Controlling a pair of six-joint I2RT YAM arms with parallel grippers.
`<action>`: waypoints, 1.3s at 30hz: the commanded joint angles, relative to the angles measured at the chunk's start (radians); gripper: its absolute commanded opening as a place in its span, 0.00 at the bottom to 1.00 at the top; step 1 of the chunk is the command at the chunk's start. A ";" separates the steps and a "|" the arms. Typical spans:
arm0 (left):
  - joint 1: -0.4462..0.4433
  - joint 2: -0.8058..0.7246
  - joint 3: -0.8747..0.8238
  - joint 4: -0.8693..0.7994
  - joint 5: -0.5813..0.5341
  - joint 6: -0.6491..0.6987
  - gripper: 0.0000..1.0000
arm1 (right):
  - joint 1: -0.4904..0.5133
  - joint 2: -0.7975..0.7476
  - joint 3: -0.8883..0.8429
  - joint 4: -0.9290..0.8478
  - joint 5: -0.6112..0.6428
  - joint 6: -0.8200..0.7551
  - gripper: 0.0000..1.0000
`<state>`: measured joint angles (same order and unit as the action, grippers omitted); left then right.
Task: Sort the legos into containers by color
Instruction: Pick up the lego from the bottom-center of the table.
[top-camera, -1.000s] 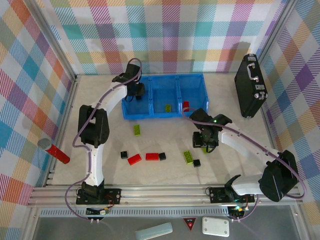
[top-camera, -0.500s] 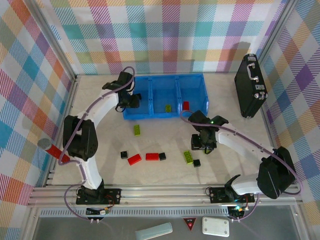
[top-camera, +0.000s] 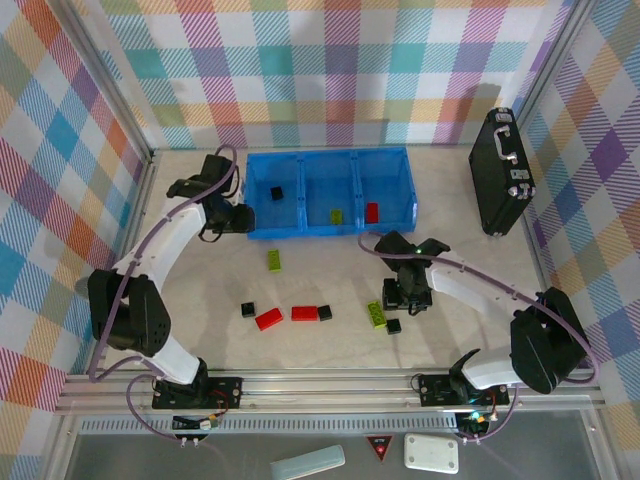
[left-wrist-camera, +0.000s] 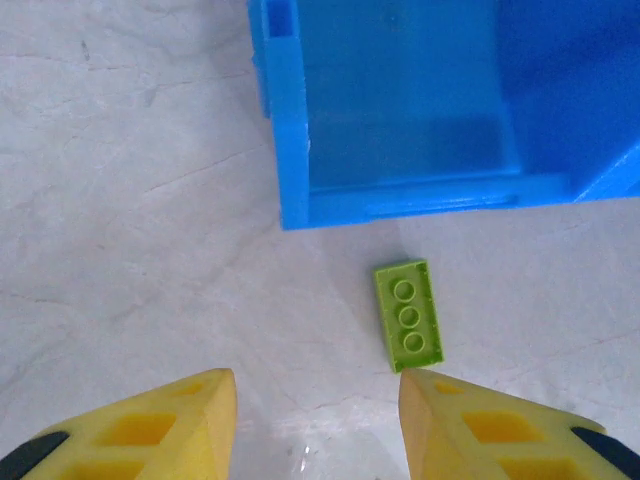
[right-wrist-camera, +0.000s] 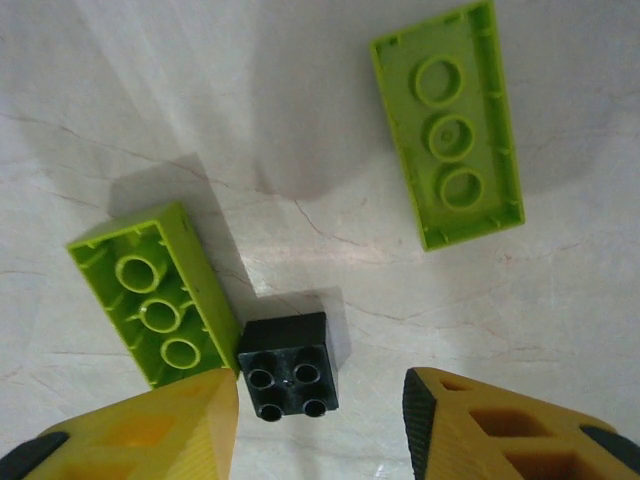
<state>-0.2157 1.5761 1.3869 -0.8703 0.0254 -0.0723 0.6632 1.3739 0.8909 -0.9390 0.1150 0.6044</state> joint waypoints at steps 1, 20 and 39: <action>0.011 -0.046 -0.034 -0.051 -0.015 0.044 0.47 | 0.023 0.001 -0.036 0.006 -0.027 0.051 0.49; 0.048 -0.042 -0.169 0.054 0.025 0.076 0.45 | 0.122 0.033 -0.138 0.088 -0.063 0.133 0.49; 0.050 -0.044 -0.174 0.056 0.025 0.076 0.44 | 0.133 0.053 -0.138 0.103 0.015 0.150 0.47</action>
<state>-0.1795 1.5379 1.2308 -0.8097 0.0372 -0.0090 0.7902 1.4200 0.7513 -0.8299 0.0933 0.7277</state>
